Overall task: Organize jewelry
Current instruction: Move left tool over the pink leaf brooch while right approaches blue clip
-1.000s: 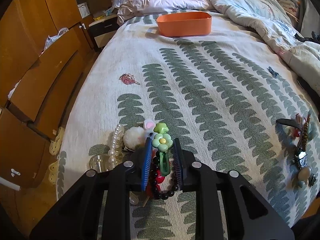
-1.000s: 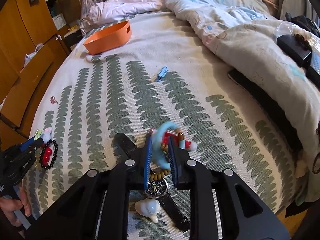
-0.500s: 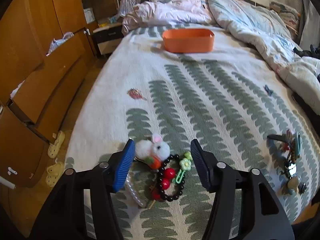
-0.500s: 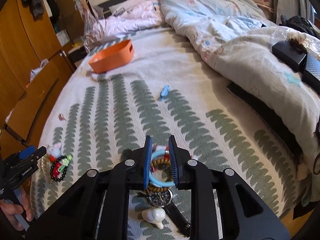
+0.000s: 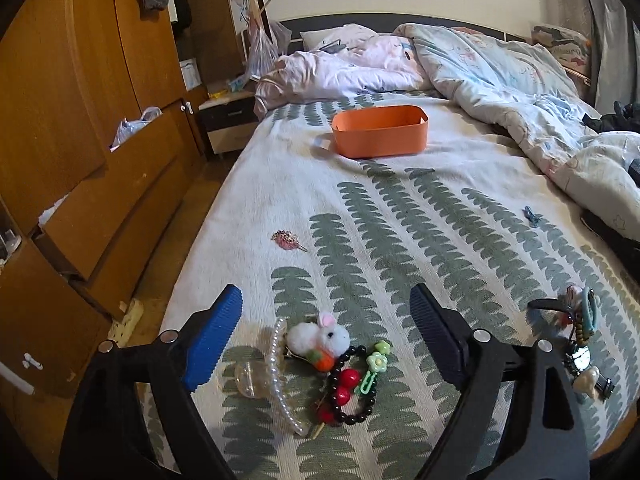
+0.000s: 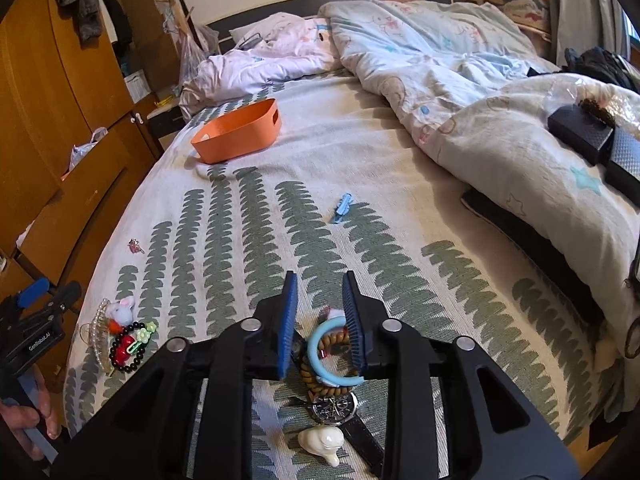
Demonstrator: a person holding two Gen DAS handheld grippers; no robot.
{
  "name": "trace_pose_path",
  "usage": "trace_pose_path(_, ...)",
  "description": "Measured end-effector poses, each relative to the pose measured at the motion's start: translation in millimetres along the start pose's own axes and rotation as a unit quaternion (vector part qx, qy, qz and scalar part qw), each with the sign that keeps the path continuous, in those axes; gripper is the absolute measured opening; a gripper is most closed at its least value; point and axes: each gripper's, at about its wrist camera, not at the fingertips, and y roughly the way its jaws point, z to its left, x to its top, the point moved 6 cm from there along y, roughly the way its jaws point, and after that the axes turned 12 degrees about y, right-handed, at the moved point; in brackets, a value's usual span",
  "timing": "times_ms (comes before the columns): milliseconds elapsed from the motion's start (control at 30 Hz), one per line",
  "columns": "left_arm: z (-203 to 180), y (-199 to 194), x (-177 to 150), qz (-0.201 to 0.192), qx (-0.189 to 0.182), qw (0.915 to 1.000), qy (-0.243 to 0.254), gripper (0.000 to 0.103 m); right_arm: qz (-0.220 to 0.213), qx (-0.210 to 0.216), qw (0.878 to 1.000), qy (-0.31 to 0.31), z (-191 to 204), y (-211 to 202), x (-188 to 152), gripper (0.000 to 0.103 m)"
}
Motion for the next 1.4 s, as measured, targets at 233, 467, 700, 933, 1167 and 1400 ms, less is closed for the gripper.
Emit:
trace_pose_path(233, 6.3, 6.0, 0.6, 0.005, 0.006, 1.0, -0.006, 0.085, -0.003, 0.004, 1.0, 0.0, 2.3, 7.3, 0.1, 0.039)
trace_pose_path(467, 17.7, 11.3, -0.7, 0.002, 0.019, 0.9998, -0.008, 0.085, 0.0, 0.004, 1.0, 0.005, -1.7, 24.8, 2.1, 0.039)
trace_pose_path(700, 26.5, 18.6, -0.1, 0.001, 0.033, 0.9994, -0.005, 0.085, 0.003, 0.0, 1.0, 0.003, -4.0, 44.0, 13.3, 0.04)
trace_pose_path(933, 51.3, 46.9, 8.6, 0.03, 0.023, 0.9989, -0.028, 0.085, 0.009, 0.016, 1.0, 0.018, -7.5, 70.4, 43.1, 0.044)
trace_pose_path(1167, 78.9, 91.5, 33.3, 0.067, 0.003, 0.9961, -0.057, 0.085, 0.057, 0.022, 0.997, 0.048, -9.7, 115.8, 66.7, 0.046)
trace_pose_path(1400, 89.7, 135.6, 40.0, 0.105, 0.0, 0.9921, -0.069, 0.085, 0.1, -0.004, 0.994, 0.034, -0.1, 159.6, 69.7, 0.047)
